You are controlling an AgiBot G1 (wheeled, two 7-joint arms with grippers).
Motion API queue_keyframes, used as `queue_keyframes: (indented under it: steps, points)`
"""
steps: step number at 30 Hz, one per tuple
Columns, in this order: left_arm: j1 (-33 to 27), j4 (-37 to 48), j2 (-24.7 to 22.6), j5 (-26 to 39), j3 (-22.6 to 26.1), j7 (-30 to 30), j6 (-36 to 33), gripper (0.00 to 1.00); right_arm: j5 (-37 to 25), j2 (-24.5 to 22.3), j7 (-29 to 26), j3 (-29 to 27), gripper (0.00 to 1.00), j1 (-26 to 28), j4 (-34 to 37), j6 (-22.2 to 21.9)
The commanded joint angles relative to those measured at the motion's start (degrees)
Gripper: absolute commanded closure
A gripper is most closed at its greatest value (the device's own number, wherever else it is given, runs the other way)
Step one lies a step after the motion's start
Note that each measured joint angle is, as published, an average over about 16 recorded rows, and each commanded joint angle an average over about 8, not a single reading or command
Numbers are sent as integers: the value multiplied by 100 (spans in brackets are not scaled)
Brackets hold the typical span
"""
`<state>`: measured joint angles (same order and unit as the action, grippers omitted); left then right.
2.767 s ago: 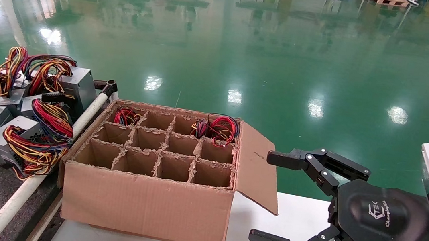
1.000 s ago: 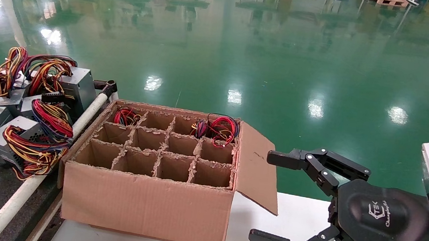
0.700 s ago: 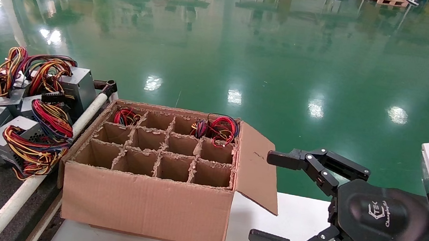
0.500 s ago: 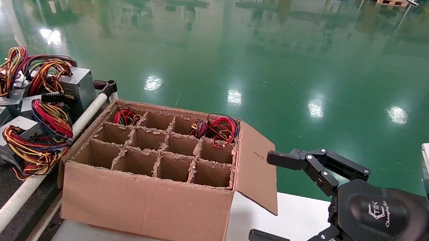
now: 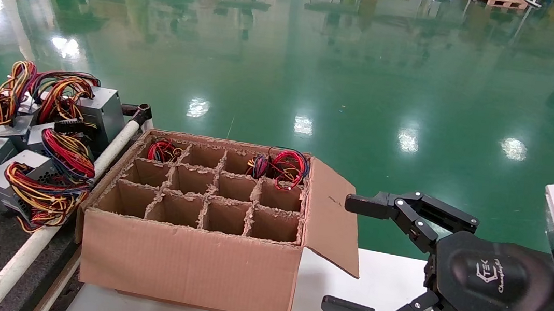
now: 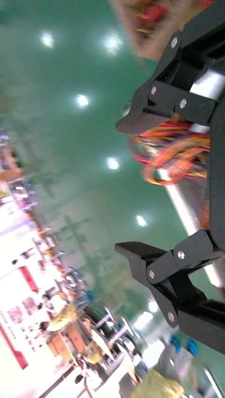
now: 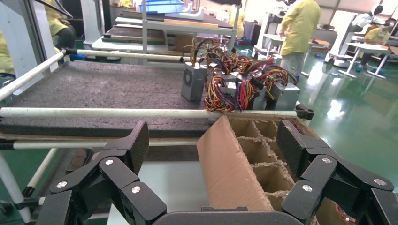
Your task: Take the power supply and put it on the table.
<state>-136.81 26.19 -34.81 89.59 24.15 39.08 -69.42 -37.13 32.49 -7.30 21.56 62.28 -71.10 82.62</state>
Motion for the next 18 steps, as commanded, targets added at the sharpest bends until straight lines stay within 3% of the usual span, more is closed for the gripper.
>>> queue_keyframes:
  steps: [1, 9, 18]
  points:
    - [61, -20, -85, -199, -188, -182, -18, 0, 0, 0, 0, 0, 0, 0, 0, 0]
    - [903, -854, -749, -860, -772, -568, 468, 0, 0, 0, 0, 0, 0, 0, 0, 0]
    - [1837, -1669, -1737, -1467, -1163, -971, 2162, 0, 0, 0, 0, 0, 0, 0, 0, 0]
